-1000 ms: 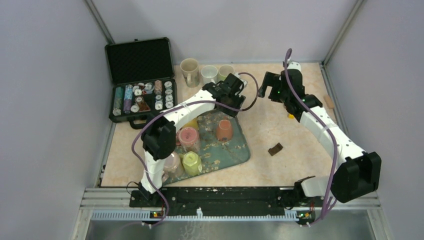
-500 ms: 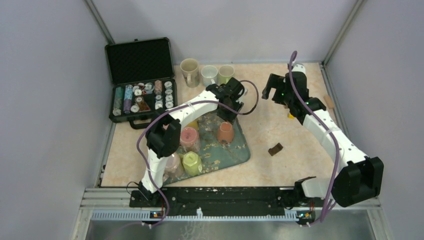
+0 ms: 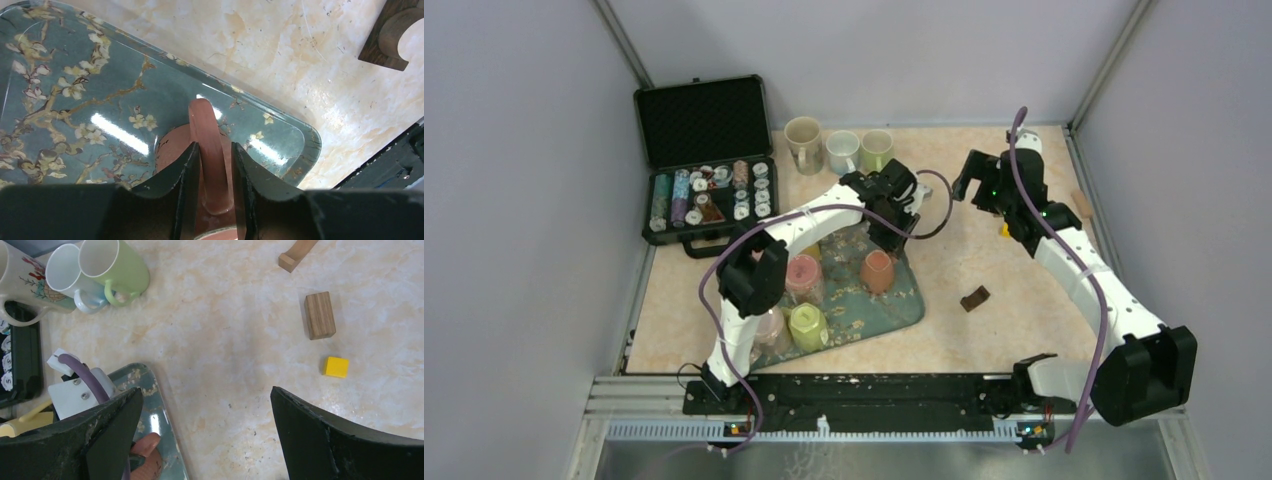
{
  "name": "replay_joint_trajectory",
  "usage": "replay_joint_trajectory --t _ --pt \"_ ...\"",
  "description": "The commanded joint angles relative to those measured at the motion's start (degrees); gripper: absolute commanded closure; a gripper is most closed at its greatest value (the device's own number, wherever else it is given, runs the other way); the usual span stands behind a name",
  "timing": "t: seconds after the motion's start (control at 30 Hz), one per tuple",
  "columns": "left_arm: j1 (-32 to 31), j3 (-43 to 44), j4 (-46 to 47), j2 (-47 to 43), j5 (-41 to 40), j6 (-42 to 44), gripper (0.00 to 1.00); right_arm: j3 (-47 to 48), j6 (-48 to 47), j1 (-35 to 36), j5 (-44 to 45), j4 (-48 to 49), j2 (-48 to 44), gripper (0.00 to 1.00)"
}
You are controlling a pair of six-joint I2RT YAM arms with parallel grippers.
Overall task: Turn the mug right side up
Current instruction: Turn over the cup on the tray.
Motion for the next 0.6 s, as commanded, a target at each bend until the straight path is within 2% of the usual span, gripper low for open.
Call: replay_joint_trajectory --t 0.0,0.37,0.5,0.57 --pt "-1.38 0.58 -0.37 -0.31 -1.08 2.70 0.63 -0.04 0.71 -0.74 0.06 1.96 -1.81 0.01" --pt "-3.12 2.59 -3.26 1.12 -8.65 5.06 0.62 -0.77 1.07 -0.69 0.17 2.55 -1.90 0.01" --pt "-3.14 2.78 -3.21 0.98 -8.78 5.44 0.70 -1.09 1.24 -0.72 0.05 3.01 -1.90 0.01" --pt "-3.13 2.78 -3.19 0.99 -8.86 5.63 0.78 -1.14 1.32 -0.71 0.06 3.02 -1.95 0.01"
